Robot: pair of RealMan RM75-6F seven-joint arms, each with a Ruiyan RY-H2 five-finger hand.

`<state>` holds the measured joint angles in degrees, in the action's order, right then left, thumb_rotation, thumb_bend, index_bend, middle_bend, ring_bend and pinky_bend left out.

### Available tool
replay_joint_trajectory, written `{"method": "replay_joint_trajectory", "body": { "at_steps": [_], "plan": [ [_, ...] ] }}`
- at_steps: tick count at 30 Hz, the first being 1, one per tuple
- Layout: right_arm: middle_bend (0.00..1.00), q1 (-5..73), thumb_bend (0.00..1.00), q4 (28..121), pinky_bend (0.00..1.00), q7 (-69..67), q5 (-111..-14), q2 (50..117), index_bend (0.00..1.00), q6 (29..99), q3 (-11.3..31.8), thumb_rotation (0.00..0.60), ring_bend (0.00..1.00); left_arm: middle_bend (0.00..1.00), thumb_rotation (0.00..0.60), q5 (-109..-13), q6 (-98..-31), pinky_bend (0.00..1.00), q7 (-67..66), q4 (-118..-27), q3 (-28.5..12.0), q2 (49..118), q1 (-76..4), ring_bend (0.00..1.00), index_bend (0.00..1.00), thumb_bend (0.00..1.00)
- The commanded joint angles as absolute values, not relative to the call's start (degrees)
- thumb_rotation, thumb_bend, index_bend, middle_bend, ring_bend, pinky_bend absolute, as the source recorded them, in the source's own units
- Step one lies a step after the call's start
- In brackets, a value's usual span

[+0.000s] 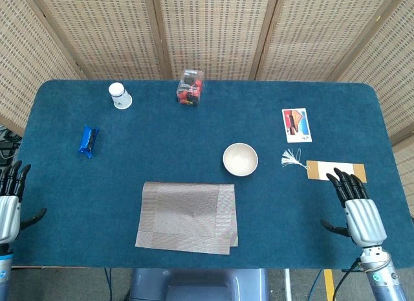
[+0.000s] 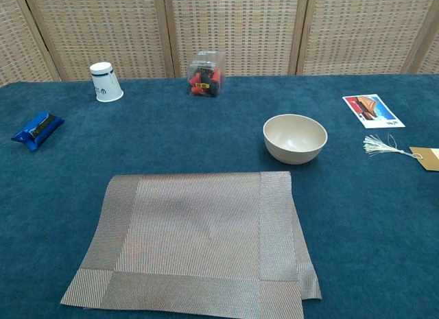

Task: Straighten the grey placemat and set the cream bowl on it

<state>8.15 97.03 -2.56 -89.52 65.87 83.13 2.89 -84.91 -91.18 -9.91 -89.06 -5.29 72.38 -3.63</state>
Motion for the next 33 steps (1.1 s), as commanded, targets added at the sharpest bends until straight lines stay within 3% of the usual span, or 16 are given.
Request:
{"method": "replay_joint_trajectory", "body": {
  "at_steps": [1, 25, 33],
  "plan": [
    [0.00, 8.15, 0.10, 97.05, 0.00, -2.61, -89.50, 65.84, 0.04, 83.12, 2.90, 0.600, 0.00, 0.00, 0.600, -84.95, -91.18, 0.00, -9.95, -89.03, -5.27, 72.40, -3.64, 0.00, 0.01, 0.00],
    [0.00, 8.08, 0.11, 97.18, 0.00, -3.00, -89.32, 65.66, 0.04, 83.31, 3.09, 0.600, 0.00, 0.00, 0.600, -86.34, -90.09, 0.00, -7.98, -88.88, -4.52, 71.95, -4.25, 0.00, 0.01, 0.00],
    [0.00, 7.96, 0.10, 97.18, 0.00, -3.72, -89.81, 65.33, 0.04, 83.56, 2.90, 0.600, 0.00, 0.00, 0.600, -95.34, -89.08, 0.00, -2.94, -85.65, -0.39, 71.47, -6.22, 0.00, 0.09, 0.00]
  ]
}}
